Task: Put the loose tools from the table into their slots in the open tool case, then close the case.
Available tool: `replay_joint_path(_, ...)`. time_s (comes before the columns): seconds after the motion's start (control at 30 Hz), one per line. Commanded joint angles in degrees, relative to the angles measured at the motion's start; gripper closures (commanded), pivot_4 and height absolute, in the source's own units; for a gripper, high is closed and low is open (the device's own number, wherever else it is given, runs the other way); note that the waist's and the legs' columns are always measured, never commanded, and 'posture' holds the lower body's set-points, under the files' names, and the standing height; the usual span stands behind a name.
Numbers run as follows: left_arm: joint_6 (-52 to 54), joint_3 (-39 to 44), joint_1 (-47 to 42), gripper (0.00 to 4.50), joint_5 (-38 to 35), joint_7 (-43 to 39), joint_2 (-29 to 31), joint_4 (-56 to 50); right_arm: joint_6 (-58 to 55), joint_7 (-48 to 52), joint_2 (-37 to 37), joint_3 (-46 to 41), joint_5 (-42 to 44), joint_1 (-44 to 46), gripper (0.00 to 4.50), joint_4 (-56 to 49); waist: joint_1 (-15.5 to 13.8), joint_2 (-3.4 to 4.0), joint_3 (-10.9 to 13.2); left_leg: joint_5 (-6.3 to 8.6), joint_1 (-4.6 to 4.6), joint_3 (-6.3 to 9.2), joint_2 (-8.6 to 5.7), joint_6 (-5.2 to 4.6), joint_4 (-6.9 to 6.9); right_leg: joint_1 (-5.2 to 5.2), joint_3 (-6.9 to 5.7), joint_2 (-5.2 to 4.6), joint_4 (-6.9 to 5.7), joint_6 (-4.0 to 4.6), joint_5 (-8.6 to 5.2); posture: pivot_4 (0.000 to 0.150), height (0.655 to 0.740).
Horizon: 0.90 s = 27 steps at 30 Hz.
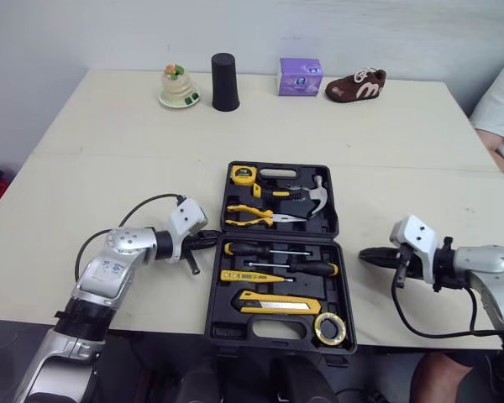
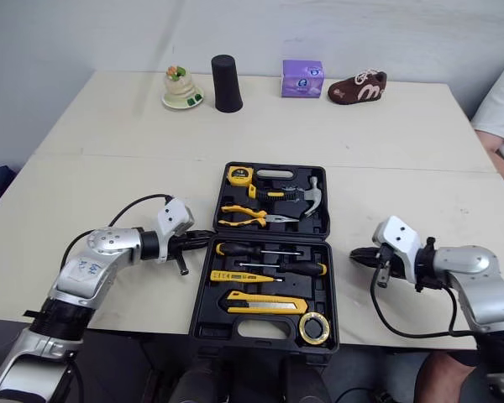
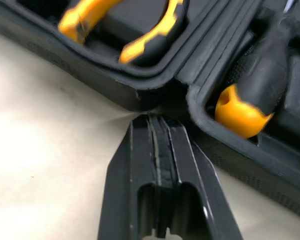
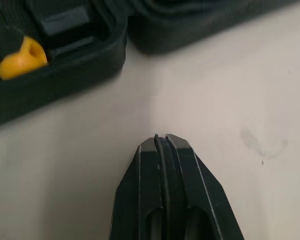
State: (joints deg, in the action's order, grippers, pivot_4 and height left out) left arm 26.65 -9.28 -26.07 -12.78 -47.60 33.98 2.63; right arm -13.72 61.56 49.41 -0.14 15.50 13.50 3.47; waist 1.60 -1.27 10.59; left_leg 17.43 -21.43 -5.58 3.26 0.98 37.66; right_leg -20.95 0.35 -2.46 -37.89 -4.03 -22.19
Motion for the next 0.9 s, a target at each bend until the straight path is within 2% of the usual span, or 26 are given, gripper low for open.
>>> replay_joint_path(0.03, -1.45, -0.76, -1.17, 4.46, 0.15, -1.98, -1.14, 0.36, 1.85, -1.65, -2.47, 1.62, -2.20, 2.83, 4.50, -0.45, 0.00, 0.00, 0.00, 0.00, 0.00, 0.01, 0.00, 0.00, 0.00, 0.00, -0.01, 0.00, -0.01, 0.00, 0.00, 0.150, 0.7341)
replay_joint_path(0.33, -2.56, -0.35, -3.82, 4.46, 2.23, 0.26, -4.88, 4.02, 2.20, -1.67, -7.32, 4.57, -4.37, 8.41, 4.50, 0.01, -0.41, 0.00, 0.00, 0.03, -0.05, 0.03, -0.01, -0.06, 0.26, 0.02, -0.04, -0.06, -0.13, -0.02, 0.01, 0.150, 0.7341)
replay_joint_path(0.53, -3.51, 0.10, -5.71, 4.46, 4.82, 2.27, -6.50, 7.21, 2.73, -1.46, -7.99, 5.25, -6.76, 11.27, 4.50, 2.81, -0.06, 0.00, 0.00, -0.01, -0.02, 0.04, -0.02, -0.05, 0.31, 0.01, -0.04, -0.06, -0.31, -0.02, 0.02, 0.150, 0.7341)
replay_joint_path(0.67, -2.99, -0.48, -6.62, 4.46, 7.36, 2.03, -4.95, 8.03, 0.50, 0.34, -7.52, 5.46, -6.45, 11.41, 4.50, 3.12, -0.04, 0.00, 0.00, -0.01, -0.02, 0.03, -0.01, -0.05, 0.31, -0.02, -0.04, -0.05, -0.32, -0.02, 0.02, 0.150, 0.7341)
replay_joint_path(0.77, 0.31, 2.16, -6.48, 4.46, 5.59, 1.48, -3.55, 6.20, -0.88, 0.31, -5.86, 3.71, -6.28, 9.88, 4.50, 2.81, -0.03, 0.00, 0.00, -0.01, -0.02, 0.03, -0.01, -0.05, 0.31, -0.02, -0.04, -0.05, -0.34, -0.02, 0.02, 0.150, 0.7341)
replay_joint_path(0.87, 1.75, 7.02, -5.79, 3.65, 3.51, 2.96, -2.00, 4.38, -5.21, 0.73, -2.31, 0.65, -4.99, 8.07, 3.63, 1.52, -0.03, 0.00, 0.00, -0.01, -0.05, 0.03, -0.01, -0.05, 0.29, -0.07, -0.03, -0.05, -0.36, -0.02, 0.01, 0.150, 0.7341)
replay_joint_path(0.9, 2.32, 8.12, -5.49, 3.20, 2.88, 2.79, -1.33, 4.07, -6.12, 0.59, -1.48, -0.34, -4.42, 7.89, 3.14, 1.11, -0.03, 0.00, 0.00, -0.01, -0.09, 0.03, -0.01, -0.05, 0.28, -0.12, -0.03, -0.06, -0.37, -0.02, 0.01, 0.150, 0.7341)
